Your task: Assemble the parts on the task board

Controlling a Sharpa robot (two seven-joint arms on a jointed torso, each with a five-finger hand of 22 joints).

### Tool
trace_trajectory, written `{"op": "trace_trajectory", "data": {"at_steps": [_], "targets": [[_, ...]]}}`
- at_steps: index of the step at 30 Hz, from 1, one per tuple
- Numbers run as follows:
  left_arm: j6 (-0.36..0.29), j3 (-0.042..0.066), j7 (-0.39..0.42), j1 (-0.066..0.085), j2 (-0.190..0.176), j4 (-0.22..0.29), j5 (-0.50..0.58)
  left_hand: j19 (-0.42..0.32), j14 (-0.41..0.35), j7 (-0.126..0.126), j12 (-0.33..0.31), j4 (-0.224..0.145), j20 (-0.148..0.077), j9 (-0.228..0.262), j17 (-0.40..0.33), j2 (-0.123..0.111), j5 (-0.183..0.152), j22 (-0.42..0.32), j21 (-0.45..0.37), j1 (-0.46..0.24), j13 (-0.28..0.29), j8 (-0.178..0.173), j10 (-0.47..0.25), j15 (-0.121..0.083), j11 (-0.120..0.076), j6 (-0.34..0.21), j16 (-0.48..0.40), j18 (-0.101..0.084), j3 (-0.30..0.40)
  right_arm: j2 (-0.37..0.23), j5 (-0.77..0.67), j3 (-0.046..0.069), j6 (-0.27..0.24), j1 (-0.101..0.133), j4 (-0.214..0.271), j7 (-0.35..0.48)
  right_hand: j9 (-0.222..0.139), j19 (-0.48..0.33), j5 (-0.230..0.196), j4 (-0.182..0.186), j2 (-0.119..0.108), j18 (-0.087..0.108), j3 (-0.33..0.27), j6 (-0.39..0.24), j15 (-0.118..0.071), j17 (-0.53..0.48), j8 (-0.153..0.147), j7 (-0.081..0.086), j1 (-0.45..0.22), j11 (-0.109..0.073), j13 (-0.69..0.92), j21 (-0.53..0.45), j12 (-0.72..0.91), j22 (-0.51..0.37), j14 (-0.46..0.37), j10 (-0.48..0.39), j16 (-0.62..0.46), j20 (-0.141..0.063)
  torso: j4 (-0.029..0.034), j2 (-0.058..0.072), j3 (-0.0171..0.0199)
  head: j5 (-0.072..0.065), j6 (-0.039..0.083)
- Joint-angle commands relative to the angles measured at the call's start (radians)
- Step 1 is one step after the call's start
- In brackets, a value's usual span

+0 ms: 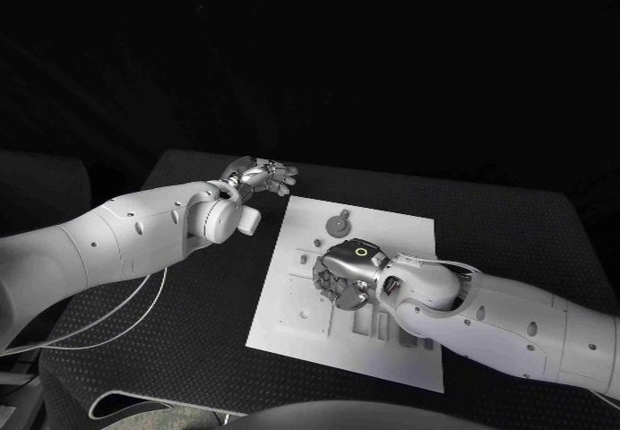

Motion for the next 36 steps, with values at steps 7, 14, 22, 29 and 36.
{"op": "trace_trajectory", "data": {"at_steps": [7, 14, 22, 29, 36], "targets": [[0.005, 0.001, 0.005, 0.001, 0.002, 0.000, 0.005, 0.006, 0.000, 0.001, -0.006, -0.003, 0.000, -0.001, 0.002, -0.003, 0.001, 0.002, -0.005, 0.006, -0.002, 0.005, 0.003, 0.004, 0.002, 0.001, -0.007, 0.010, 0.000, 0.002, -0.023, -0.003, 0.022, -0.010, 0.002, 0.002, 0.002, 0.003, 0.005, -0.007, 0.011, 0.020, 0.000, 0.003, -0.007, 0.002, -0.007, 0.002, -0.003, -0.001, 0.001, 0.004, 0.001, 0.001, 0.001, 0.007, 0.004, -0.005, -0.0017, 0.000, 0.0011, 0.008, -0.008], [0.008, 0.001, 0.005, 0.001, 0.002, 0.000, 0.005, 0.006, 0.000, 0.001, -0.006, -0.003, 0.000, -0.002, 0.003, -0.003, 0.001, 0.002, -0.006, 0.006, -0.002, 0.005, 0.003, 0.004, 0.002, 0.001, -0.008, 0.010, 0.000, 0.001, -0.023, -0.006, 0.028, -0.011, 0.002, 0.006, 0.002, 0.003, 0.006, -0.009, 0.012, 0.020, -0.001, 0.003, -0.007, 0.002, -0.007, 0.002, -0.005, -0.001, 0.002, 0.004, 0.000, 0.002, 0.001, 0.007, 0.004, -0.005, -0.0020, 0.000, 0.0000, 0.008, -0.011], [0.012, 0.001, 0.004, 0.001, 0.003, -0.001, 0.005, 0.005, 0.000, 0.002, -0.007, -0.003, 0.000, -0.002, 0.004, -0.003, 0.001, 0.002, -0.006, 0.006, -0.003, 0.006, 0.003, 0.005, 0.002, 0.000, -0.008, 0.010, 0.001, 0.006, -0.023, -0.012, 0.030, -0.013, -0.002, 0.007, 0.003, 0.003, 0.006, -0.010, 0.012, 0.020, -0.002, 0.003, -0.008, 0.003, -0.008, 0.002, -0.006, -0.001, 0.003, 0.004, -0.001, 0.002, 0.001, 0.008, 0.004, -0.005, -0.0005, 0.000, 0.0004, 0.009, -0.012], [0.015, 0.001, 0.003, 0.001, 0.003, -0.001, 0.005, 0.005, 0.000, 0.002, -0.007, -0.002, 0.000, -0.002, 0.005, -0.003, 0.001, 0.002, -0.007, 0.006, -0.003, 0.006, 0.003, 0.005, 0.002, 0.000, -0.009, 0.010, 0.001, 0.011, -0.042, -0.015, 0.030, -0.013, -0.018, 0.006, 0.004, 0.003, 0.007, -0.011, 0.013, 0.020, -0.002, 0.003, -0.008, 0.003, -0.008, 0.002, -0.006, -0.001, 0.004, 0.004, -0.002, 0.002, 0.001, 0.008, 0.004, -0.005, -0.0010, 0.000, -0.0005, 0.009, -0.013], [0.018, 0.001, 0.003, 0.001, 0.003, 0.001, 0.005, 0.005, 0.000, 0.002, -0.007, -0.002, 0.000, -0.002, 0.005, -0.003, 0.001, 0.003, -0.007, 0.006, -0.003, 0.005, 0.002, 0.005, 0.002, 0.000, -0.010, 0.010, 0.001, 0.014, -0.053, -0.028, 0.033, -0.014, -0.028, 0.005, 0.004, 0.003, 0.008, -0.012, 0.014, 0.020, -0.002, 0.003, -0.008, 0.003, -0.008, 0.002, -0.007, -0.001, 0.004, 0.004, -0.002, 0.002, 0.001, 0.008, 0.004, -0.005, 0.0000, 0.000, -0.0005, 0.010, -0.013]]}}
